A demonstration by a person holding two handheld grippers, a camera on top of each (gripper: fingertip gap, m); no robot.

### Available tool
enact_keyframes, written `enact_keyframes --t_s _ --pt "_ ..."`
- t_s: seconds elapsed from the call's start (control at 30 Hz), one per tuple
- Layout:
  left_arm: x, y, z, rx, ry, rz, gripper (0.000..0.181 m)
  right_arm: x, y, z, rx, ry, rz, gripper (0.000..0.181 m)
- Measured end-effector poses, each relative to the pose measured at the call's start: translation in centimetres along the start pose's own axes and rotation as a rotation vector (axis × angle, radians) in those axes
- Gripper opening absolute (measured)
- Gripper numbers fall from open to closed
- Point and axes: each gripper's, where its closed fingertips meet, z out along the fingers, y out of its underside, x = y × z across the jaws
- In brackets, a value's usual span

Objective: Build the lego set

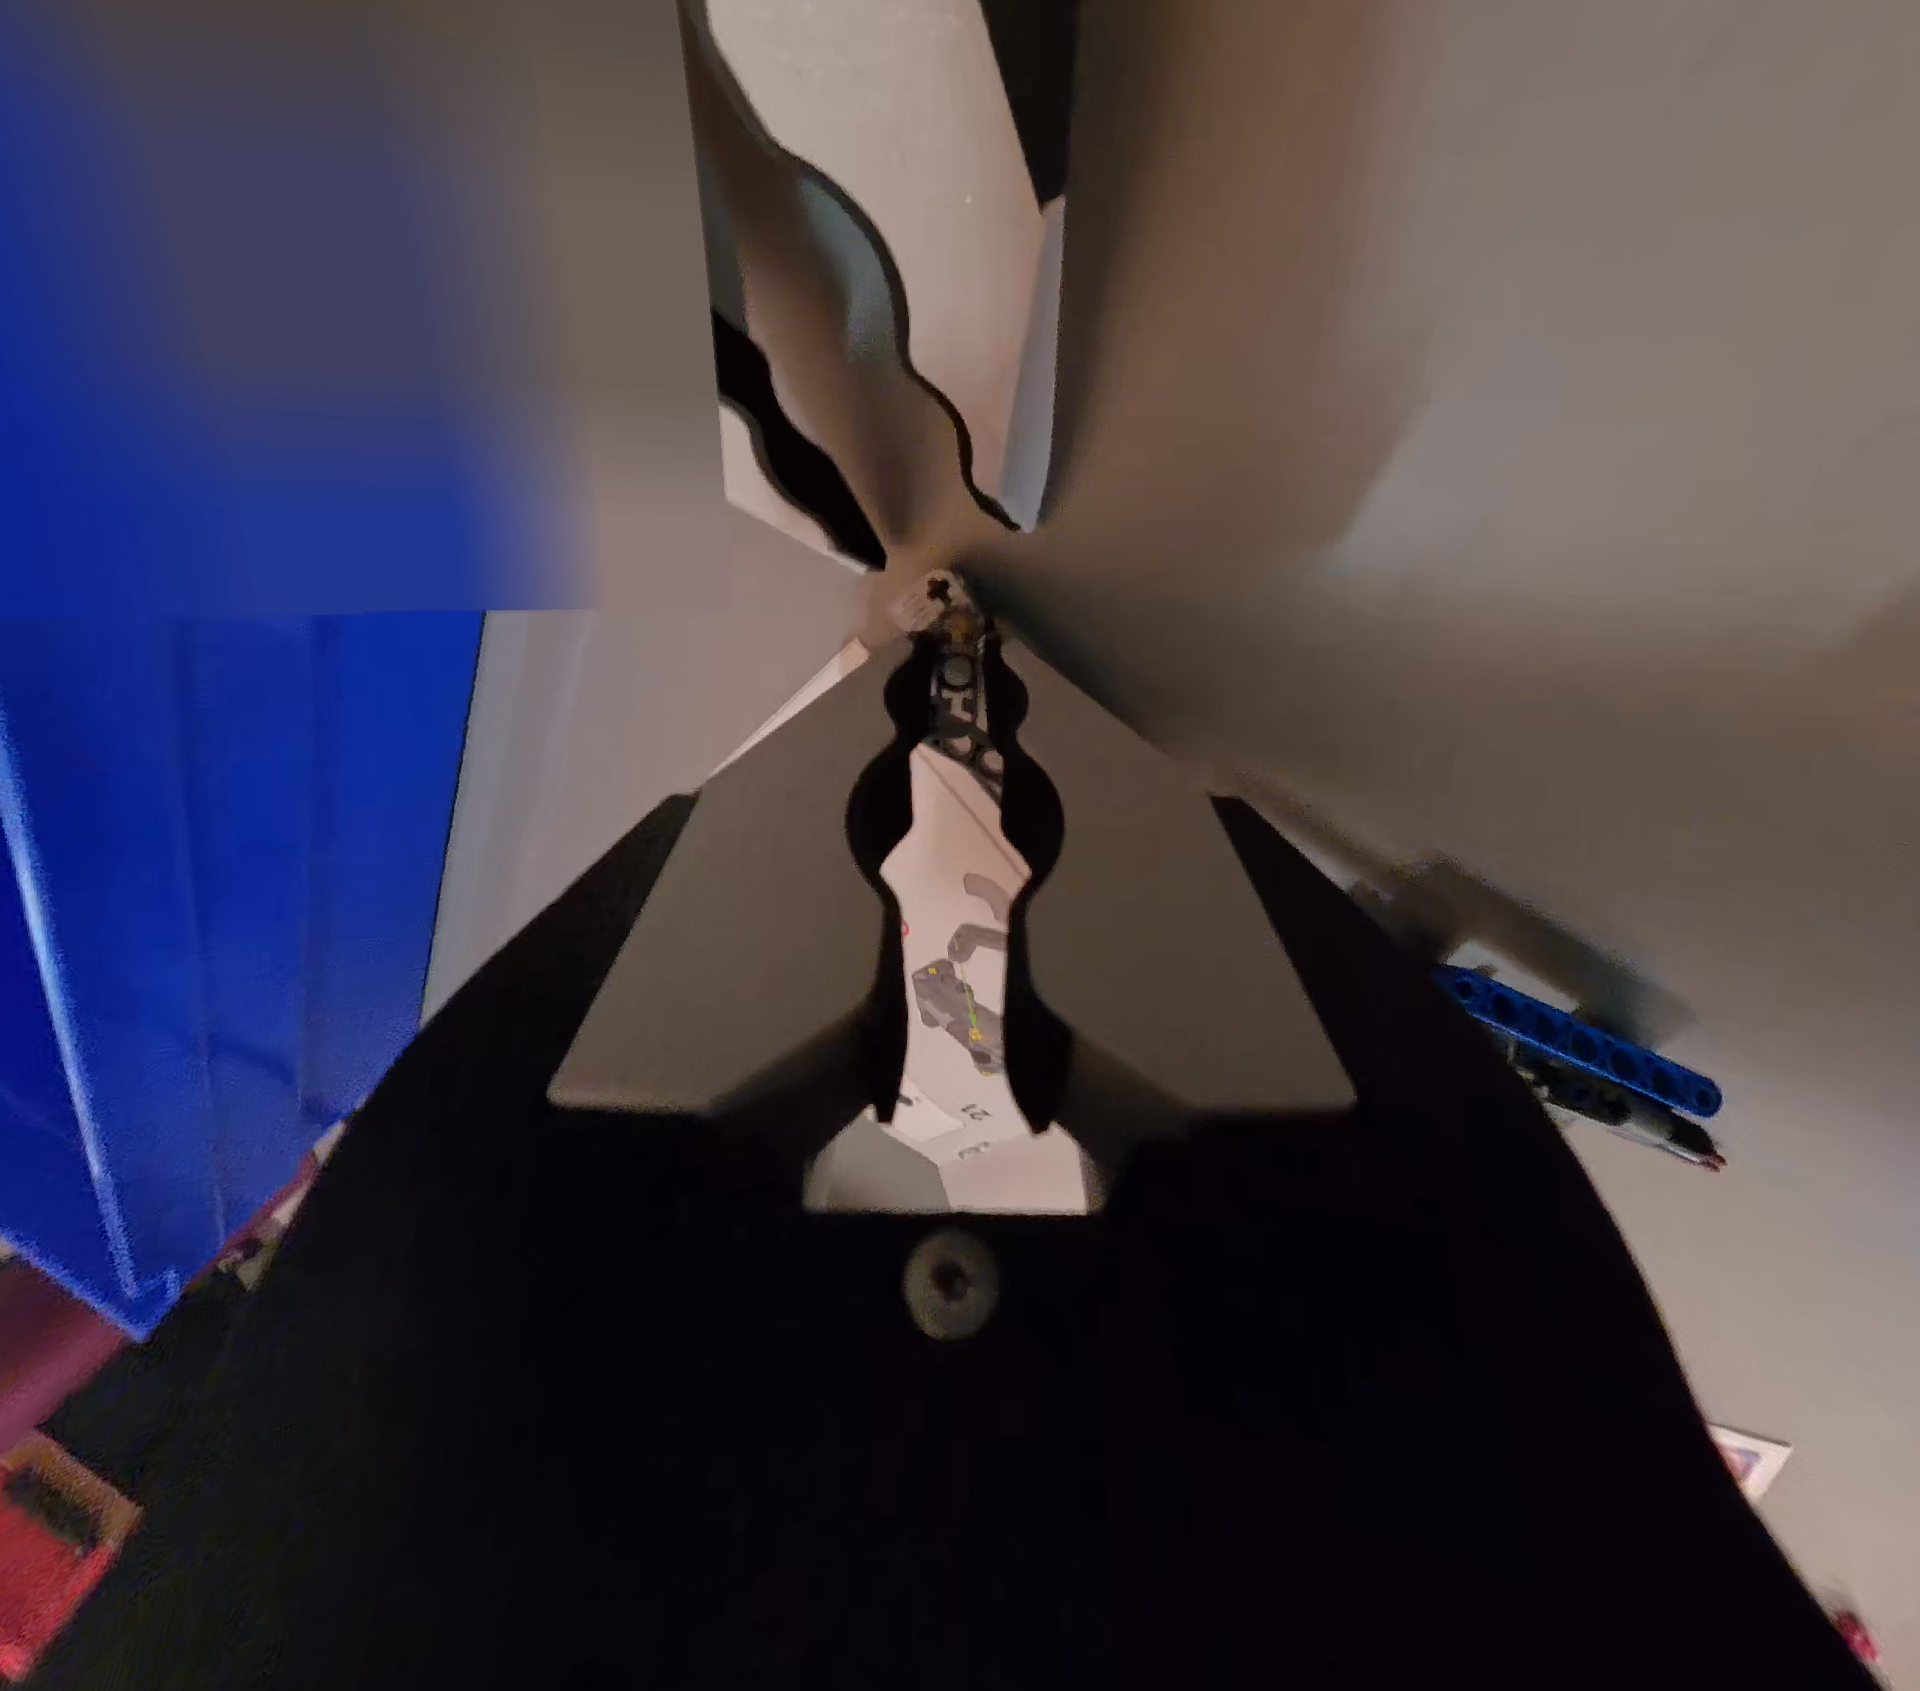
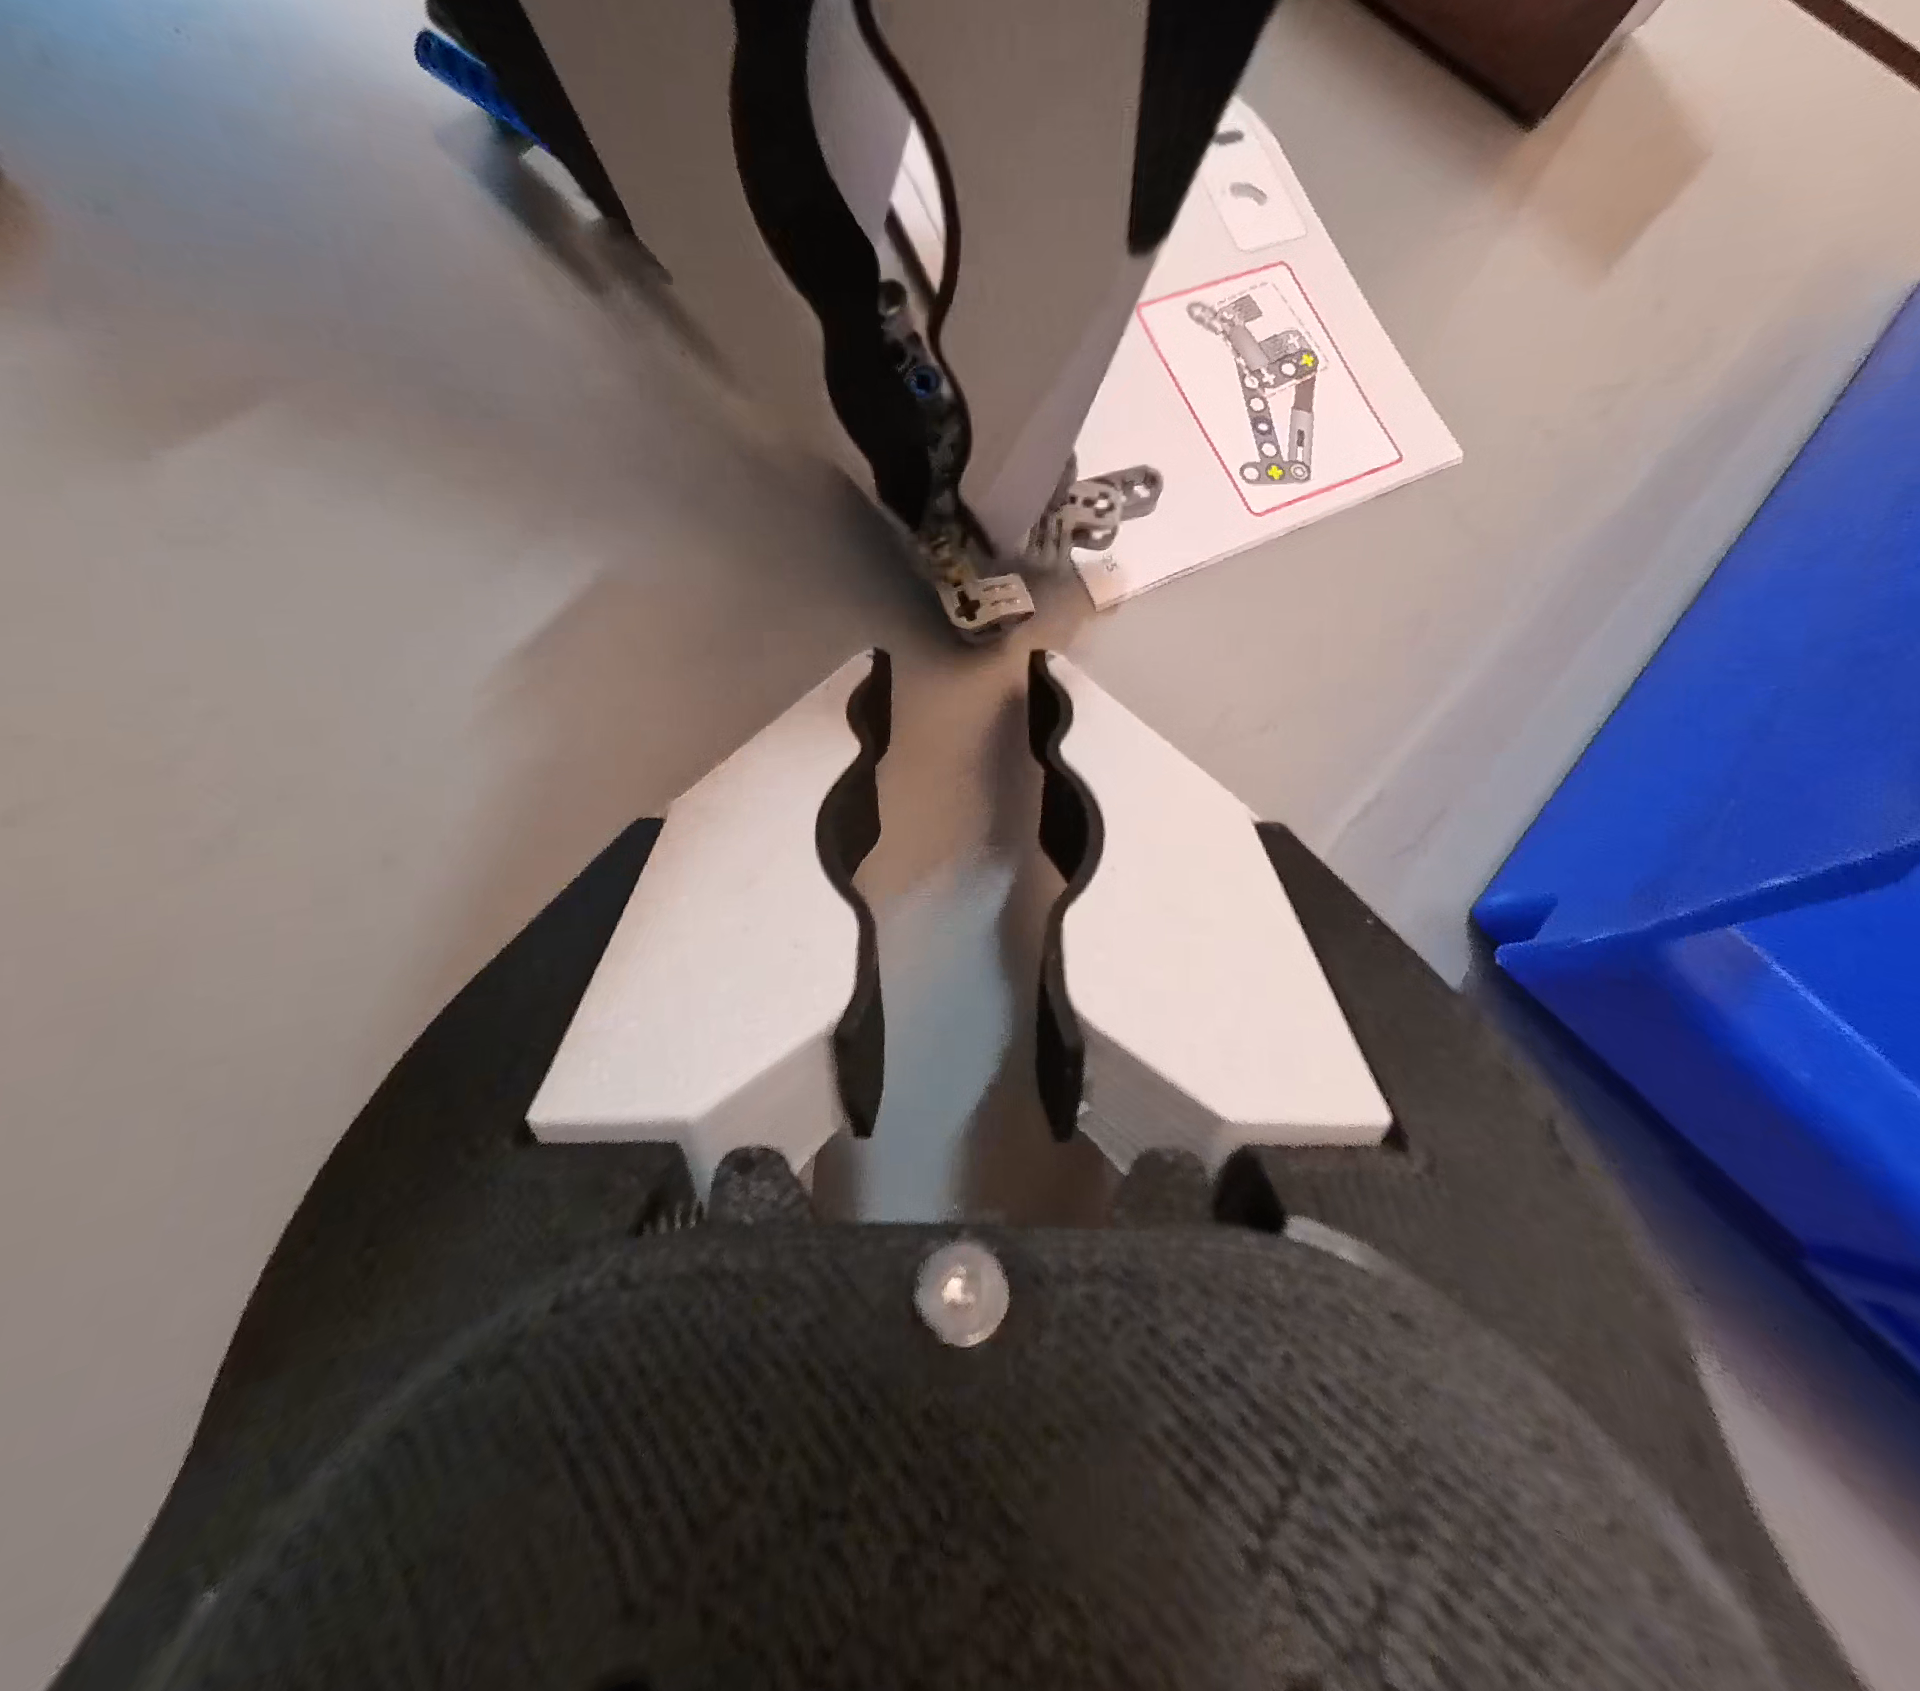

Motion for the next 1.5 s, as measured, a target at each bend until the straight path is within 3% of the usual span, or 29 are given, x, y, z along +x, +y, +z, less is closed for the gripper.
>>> enact_keyframes --t_s 0.23,0.33,0.43,0.53,0.6,0.73,0.9,0.97,1.17,1.33,1.5 --pt "-0.5 -1.0 -2.8 0.214 -0.161 -0.271 0.017 -0.1 0.1 -0.3 0.008 -0.011 0.022 0.025" --pt "-0.4 0.9 -2.9 0.211 -0.281 -0.579 0.027 -0.1 0.1 -0.4 0.009 -0.012 0.029 0.026" --pt "1.5 2.4 -0.9 0.151 -0.257 -0.777 0.035 -0.1 0.3 -0.4 -0.001 -0.013 0.03 0.027" --pt "1.6 2.9 0.4 0.144 -0.278 -0.86 0.037 -0.3 0.5 -0.4 -0.012 -0.011 0.03 0.029" --pt "1.4 2.9 0.7 0.167 -0.283 -0.904 0.023 -0.4 0.7 -0.5 -0.018 -0.005 0.03 0.03" --pt "2.0 2.3 0.6 0.226 -0.22 -0.951 0.023 -0.9 0.8 -1.2 0.0 0.002 0.039 0.031" --pt "1.8 0.7 -1.3 0.473 -0.099 -1.091 0.023 -2.1 -0.4 -3.0 0.108 -0.008 -0.009 0.033" --pt "1.7 0.0 -2.7 0.588 -0.057 -1.124 0.022 -1.9 -0.5 -3.7 0.122 0.057 -0.076 0.035" --pt "2.8 -0.2 -3.3 0.658 -0.022 -1.276 0.022 -4.0 0.9 -3.8 0.071 0.066 -0.114 0.039" --pt "3.3 -1.9 -3.4 0.681 -0.13 -1.443 0.022 -5.2 0.8 -3.9 0.063 0.082 -0.099 0.041" --pt "5.2 -2.7 -2.7 0.633 -0.356 -1.562 0.022 -6.4 0.5 -3.1 0.051 0.066 -0.103 0.046"
